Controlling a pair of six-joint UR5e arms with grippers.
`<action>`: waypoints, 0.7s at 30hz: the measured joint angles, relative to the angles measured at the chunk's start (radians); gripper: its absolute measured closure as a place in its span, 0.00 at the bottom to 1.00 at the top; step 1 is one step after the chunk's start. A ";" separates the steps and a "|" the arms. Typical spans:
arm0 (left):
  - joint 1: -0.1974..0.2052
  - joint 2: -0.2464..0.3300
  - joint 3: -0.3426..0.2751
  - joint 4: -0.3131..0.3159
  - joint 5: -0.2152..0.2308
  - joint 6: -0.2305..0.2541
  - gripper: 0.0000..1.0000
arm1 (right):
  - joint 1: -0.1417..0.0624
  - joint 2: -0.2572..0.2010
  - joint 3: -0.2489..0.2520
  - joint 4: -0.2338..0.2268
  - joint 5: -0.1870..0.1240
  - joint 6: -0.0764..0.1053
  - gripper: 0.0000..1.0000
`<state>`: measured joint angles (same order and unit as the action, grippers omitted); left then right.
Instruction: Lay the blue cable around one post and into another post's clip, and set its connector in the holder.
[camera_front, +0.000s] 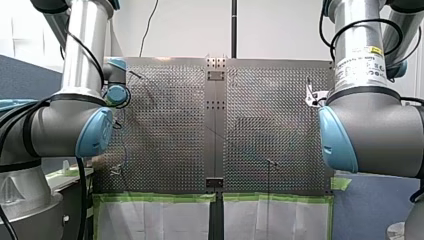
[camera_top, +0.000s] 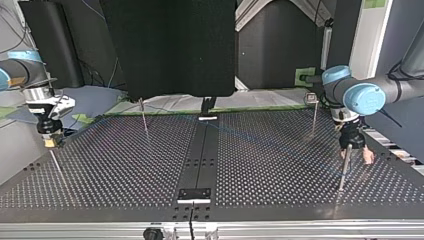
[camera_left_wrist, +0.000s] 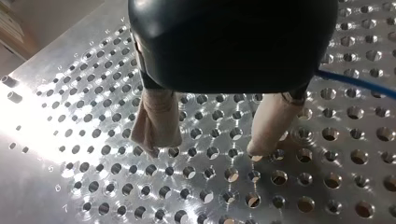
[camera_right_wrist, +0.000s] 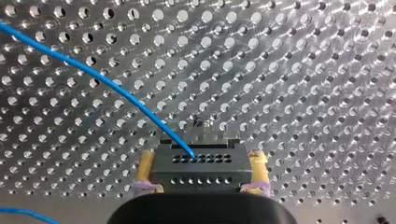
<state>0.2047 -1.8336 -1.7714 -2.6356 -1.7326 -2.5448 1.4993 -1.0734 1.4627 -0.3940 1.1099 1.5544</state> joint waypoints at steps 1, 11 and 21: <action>0.000 0.000 0.000 0.000 0.000 0.000 0.01 | -0.001 0.000 0.000 -0.001 0.000 0.001 1.00; 0.001 0.000 0.000 0.000 0.000 0.000 0.01 | -0.004 0.002 0.000 -0.012 -0.001 0.005 1.00; 0.002 0.000 0.000 0.000 0.000 0.000 0.01 | -0.003 0.005 0.000 -0.021 -0.001 0.010 1.00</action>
<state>0.2068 -1.8337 -1.7714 -2.6353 -1.7322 -2.5443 1.4961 -1.0680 1.4629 -0.4153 1.1092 1.5649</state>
